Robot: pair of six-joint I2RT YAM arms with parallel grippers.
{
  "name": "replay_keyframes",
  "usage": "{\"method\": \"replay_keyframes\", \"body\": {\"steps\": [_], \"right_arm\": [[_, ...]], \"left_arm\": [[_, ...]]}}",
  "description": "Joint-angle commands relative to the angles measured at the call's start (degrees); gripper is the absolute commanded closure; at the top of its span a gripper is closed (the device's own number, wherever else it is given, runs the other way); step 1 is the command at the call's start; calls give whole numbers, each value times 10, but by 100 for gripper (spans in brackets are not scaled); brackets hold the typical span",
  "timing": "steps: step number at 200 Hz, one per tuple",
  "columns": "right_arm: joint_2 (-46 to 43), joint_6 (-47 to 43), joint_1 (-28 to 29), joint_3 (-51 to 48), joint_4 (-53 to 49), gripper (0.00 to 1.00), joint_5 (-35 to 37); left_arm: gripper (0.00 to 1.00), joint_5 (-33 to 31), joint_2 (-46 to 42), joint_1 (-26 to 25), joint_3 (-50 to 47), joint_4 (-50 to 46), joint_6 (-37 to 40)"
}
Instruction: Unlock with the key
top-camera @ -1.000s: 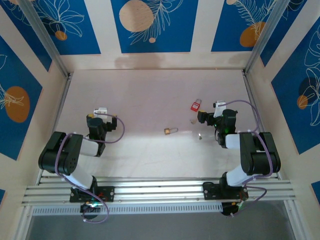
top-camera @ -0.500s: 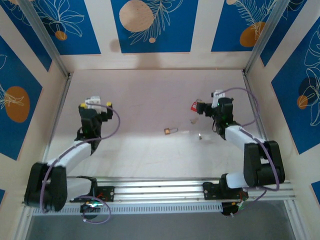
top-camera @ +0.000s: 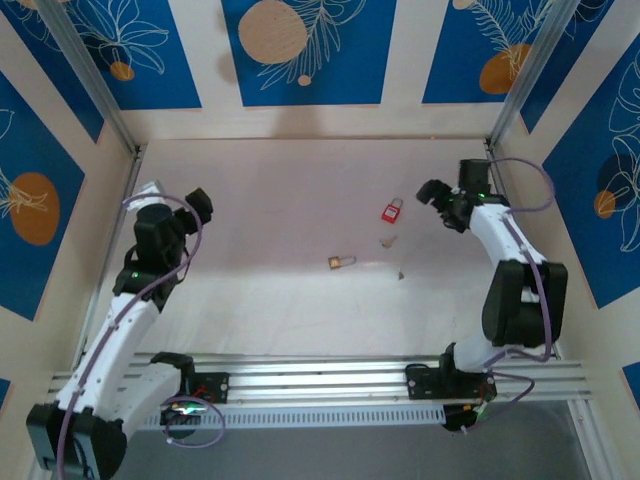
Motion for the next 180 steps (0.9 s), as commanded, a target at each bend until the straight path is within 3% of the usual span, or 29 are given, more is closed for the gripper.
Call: {"method": "replay_keyframes", "body": {"steps": [1,17,54,62,106,180], "right_arm": [[47,-37,50,72,-82,7,-17],[115,-46,80,131,-124,8,24],[269,-59,127,286,-232,23,127],[290,-59,129,307,-243,28,118],[340,-31,128,348,-257,34,71],[388,-35,130,399,-275,34,49]], "left_arm": [[2,90,56,0,36,-95,-21],[3,143,100,-3,48,-111,-16],[4,204,156,-12,56,-131,-17],[3,207,158,-13,56,-132,-17],[4,227,149,-20,50,-119,-17],[4,242,154,-28,34,-92,-26]]}}
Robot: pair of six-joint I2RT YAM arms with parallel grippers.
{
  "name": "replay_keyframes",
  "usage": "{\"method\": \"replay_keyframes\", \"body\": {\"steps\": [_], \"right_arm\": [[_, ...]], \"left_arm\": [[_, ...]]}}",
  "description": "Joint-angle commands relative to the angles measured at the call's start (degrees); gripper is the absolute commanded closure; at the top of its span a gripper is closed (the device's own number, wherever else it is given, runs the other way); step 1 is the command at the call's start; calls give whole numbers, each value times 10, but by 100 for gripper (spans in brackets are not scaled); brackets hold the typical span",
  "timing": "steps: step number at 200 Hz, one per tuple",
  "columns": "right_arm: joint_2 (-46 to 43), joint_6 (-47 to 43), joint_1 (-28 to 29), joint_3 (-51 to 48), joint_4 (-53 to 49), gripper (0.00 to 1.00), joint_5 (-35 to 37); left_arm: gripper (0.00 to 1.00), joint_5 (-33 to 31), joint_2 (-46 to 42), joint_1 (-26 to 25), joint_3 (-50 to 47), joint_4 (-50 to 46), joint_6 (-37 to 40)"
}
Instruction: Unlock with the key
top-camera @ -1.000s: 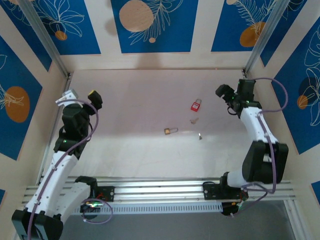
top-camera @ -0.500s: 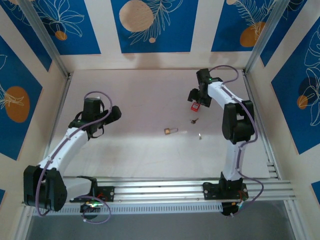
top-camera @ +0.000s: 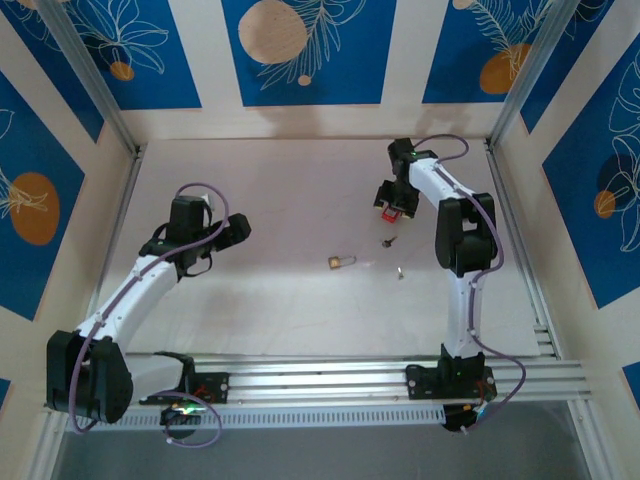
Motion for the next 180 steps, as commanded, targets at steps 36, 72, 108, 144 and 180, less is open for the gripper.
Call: {"method": "replay_keyframes", "body": {"steps": [36,72,108,144,180], "right_arm": [[42,5,5,49,-52,47,11],[44,-26,22,60,-54,54,27],[24,-89,61,22,-7,57,7],[13,-145,141,8,29,56,-37],[42,-189,218,53,-2,54,-42]], "left_arm": [[4,22,-3,-7,-1,19,-11],[4,28,-23,-8,-9,16,-12],[4,32,-39,-8,-16,7,-12],[4,33,-53,-9,-20,10,-14],[4,35,-64,-10,-24,7,-18]]}}
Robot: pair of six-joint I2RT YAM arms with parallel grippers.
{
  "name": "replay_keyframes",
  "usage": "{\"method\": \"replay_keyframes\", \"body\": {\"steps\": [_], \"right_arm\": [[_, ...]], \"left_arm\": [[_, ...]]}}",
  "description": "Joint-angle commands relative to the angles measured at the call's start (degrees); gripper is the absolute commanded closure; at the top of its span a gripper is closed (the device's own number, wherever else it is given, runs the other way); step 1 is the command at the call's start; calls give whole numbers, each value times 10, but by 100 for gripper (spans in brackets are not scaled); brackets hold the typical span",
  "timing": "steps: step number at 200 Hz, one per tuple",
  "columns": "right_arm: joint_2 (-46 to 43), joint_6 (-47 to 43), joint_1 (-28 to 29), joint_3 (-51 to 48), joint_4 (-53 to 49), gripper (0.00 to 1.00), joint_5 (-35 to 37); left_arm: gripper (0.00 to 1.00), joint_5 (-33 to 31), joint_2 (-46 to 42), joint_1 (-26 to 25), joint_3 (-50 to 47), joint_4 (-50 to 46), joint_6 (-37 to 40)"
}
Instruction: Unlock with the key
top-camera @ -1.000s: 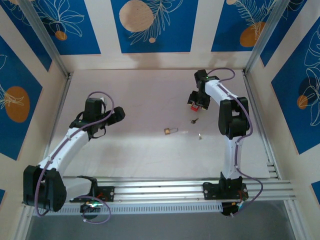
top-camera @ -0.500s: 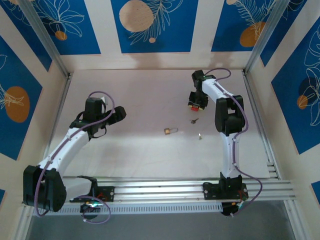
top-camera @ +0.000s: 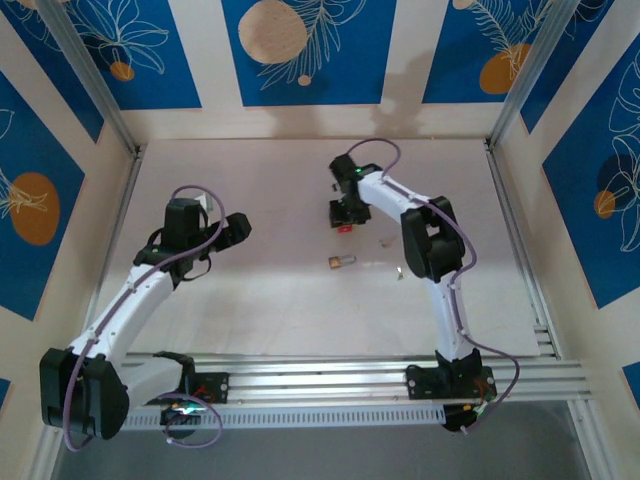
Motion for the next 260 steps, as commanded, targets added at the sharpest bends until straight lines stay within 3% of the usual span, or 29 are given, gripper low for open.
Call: {"method": "replay_keyframes", "body": {"steps": [1,48,90,118,140,260], "right_arm": [[8,-52,42,35,-27,54,-30],[16,-113,118,34,-30,51,-39],[6,-123,150,10,-14,48,-25],[-32,-100,149,-19,-1,32,-11],[-33,-84,152,-24,-18,28,2],[-73,-67,88,-54,-18,28,12]], "left_arm": [[4,11,-17,-7,-10,-5,-5],[3,3,-36,-8,-10,-23,8],[3,-8,-47,-8,2,-44,24],[3,-3,-44,-8,6,-49,23],[3,-3,-41,-8,6,-44,21],[3,19,-2,-12,20,-17,10]]}}
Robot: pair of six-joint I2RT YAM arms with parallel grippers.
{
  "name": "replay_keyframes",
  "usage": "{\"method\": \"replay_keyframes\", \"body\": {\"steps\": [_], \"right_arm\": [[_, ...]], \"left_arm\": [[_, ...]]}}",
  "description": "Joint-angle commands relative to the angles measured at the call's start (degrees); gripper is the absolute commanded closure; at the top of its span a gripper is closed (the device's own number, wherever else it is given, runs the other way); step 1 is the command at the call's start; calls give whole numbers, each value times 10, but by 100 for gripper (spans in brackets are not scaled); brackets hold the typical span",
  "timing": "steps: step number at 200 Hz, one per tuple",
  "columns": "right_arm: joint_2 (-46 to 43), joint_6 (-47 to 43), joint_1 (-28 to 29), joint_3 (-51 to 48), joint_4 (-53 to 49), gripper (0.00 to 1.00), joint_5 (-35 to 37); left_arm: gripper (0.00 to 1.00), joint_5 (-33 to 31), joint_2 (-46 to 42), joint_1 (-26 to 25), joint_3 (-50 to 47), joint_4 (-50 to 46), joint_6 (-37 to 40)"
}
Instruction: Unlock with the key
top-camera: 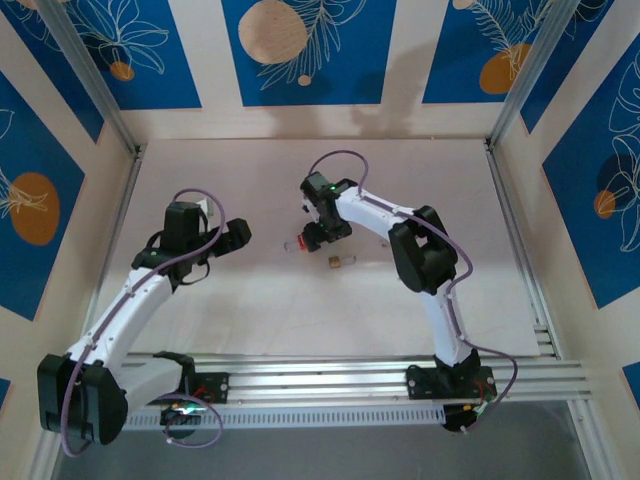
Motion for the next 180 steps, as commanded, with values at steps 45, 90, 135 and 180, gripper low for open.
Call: {"method": "replay_keyframes", "body": {"steps": [45,90,135,180], "right_arm": [[-110,34,-10,-53,16,32,-38],[-216,106,-85,-161,74,43,-12],[-214,91,-166,-213,20,75,34],[-190,39,-172,-229,33,64,-5]], "left_arm": [[3,5,40,-30,53,2,16],[3,-1,54,-64,52,9,17],[4,13,72,-110,44,27,22],[4,53,117,-148,58,56,33]]}}
